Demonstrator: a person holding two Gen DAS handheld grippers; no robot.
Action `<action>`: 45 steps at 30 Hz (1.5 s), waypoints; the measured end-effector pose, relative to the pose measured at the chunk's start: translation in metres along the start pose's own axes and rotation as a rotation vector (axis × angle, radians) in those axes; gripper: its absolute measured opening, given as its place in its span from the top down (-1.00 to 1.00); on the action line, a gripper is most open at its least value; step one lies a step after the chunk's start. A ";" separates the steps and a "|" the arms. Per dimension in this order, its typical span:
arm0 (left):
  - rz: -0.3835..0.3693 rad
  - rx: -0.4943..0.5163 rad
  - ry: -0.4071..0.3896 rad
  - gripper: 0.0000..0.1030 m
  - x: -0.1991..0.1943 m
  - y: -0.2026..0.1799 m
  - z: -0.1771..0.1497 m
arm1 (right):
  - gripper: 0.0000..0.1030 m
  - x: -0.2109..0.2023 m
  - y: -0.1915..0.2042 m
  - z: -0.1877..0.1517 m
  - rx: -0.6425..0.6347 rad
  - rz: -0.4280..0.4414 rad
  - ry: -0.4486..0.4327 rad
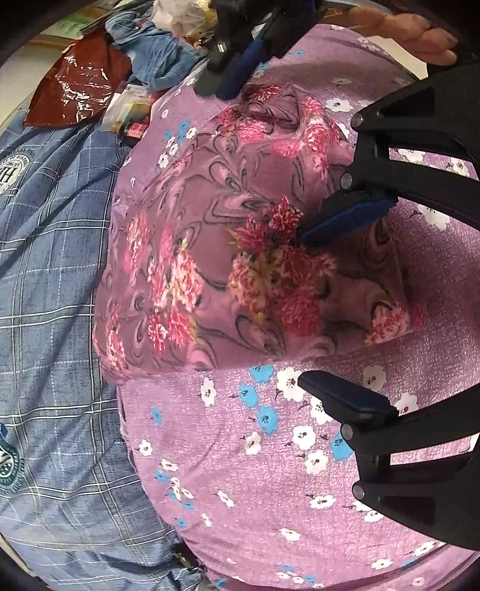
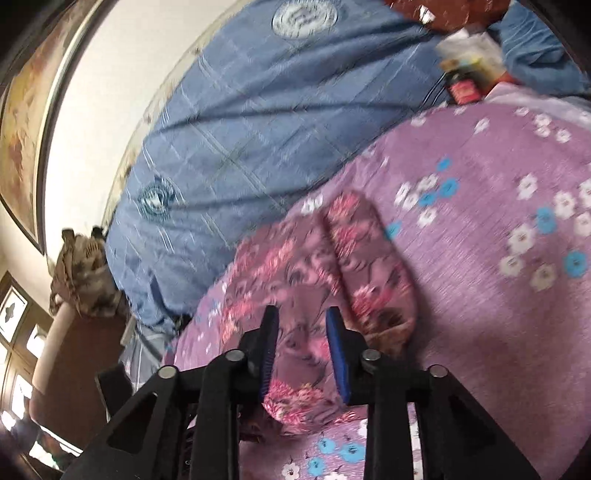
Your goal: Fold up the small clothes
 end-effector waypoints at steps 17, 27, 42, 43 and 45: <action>0.023 0.101 -0.037 -0.40 0.001 -0.002 0.011 | 0.84 0.032 -0.002 0.013 0.002 -0.045 0.066; -0.005 0.112 -0.075 -0.59 0.006 0.022 0.059 | 0.81 0.085 0.031 0.056 -0.024 0.005 0.110; -0.041 0.012 0.054 -0.61 0.068 0.050 0.082 | 0.59 0.145 0.011 0.071 0.042 -0.053 0.170; -0.039 0.011 0.049 -0.61 0.067 0.049 0.081 | 0.59 0.143 0.015 0.072 0.037 -0.040 0.162; -0.034 0.015 0.034 -0.60 0.061 0.049 0.084 | 0.59 0.140 0.024 0.075 0.039 -0.004 0.154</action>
Point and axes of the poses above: each gripper's, at about its wrist camera, not at the fingertips, and x roughly the way its jaws point, y to its left, z to its top, the point moved 10 cm from there along x, roughly the way its jaws point, and after that the axes turned 10 degrees about x, right-handed, at the moved point
